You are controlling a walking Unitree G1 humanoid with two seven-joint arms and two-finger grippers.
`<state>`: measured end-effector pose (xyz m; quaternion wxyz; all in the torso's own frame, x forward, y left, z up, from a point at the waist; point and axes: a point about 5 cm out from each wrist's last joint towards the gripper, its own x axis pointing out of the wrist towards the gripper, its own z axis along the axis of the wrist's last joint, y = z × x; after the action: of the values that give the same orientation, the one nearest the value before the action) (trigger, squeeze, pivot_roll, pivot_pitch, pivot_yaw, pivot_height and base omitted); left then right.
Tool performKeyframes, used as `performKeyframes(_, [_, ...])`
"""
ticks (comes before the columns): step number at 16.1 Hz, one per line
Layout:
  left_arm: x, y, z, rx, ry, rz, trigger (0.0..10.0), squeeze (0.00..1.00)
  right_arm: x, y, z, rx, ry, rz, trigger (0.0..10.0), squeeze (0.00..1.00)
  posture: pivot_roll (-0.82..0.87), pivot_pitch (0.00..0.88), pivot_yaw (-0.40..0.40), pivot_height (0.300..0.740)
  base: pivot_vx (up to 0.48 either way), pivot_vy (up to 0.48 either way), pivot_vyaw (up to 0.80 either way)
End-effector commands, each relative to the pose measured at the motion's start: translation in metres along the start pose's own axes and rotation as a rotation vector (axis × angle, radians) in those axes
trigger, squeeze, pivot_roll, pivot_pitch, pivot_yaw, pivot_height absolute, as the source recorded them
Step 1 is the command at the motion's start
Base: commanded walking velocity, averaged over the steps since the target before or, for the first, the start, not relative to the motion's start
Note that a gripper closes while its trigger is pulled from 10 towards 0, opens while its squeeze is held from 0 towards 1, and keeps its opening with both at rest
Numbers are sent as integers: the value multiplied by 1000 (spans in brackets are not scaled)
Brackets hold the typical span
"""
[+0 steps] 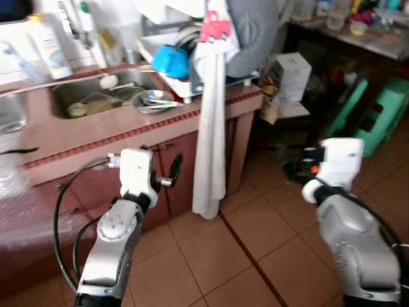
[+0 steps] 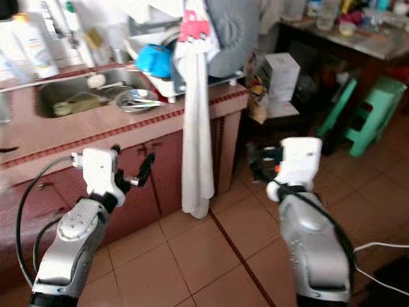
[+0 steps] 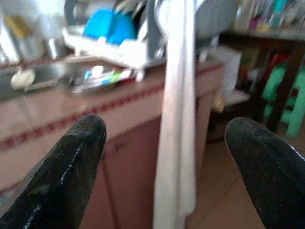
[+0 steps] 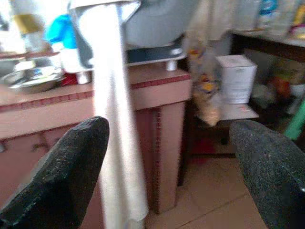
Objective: Kitchen organization
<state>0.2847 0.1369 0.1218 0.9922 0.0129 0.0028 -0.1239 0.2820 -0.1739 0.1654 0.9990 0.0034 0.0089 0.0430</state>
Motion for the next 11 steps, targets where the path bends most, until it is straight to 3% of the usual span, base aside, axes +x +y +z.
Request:
performKeyframes(1, [-3, 6, -13, 17, 50, 13, 10000, 0, 1, -1, -8, -5, 26, -2, 10000, 0, -55, 30, 17, 740, 0, 0, 0])
performKeyframes(4, [-4, 15, -37, 45, 135, 23, 10000, 0, 3, -7, -29, -29, 83, -14, 10000, 0, -52, 26, 19, 740, 0, 0, 0])
performKeyframes(5, [-5, 19, -62, 78, 225, 17, 10000, 0, 9, -14, -51, -16, 148, -33, 10000, 0, -47, 20, 22, 740, 0, 0, 0])
performKeyframes(9, [-5, 35, -99, 116, 375, 83, 10000, 0, 18, -19, -95, 67, 287, -22, 10000, 0, -46, 9, 26, 740, 0, 0, 0])
performKeyframes(11, [-13, 44, -123, 153, 527, 104, 10000, 0, 19, -27, -127, 66, 391, -42, 10000, 0, -47, 0, 34, 740, 0, 0, 0])
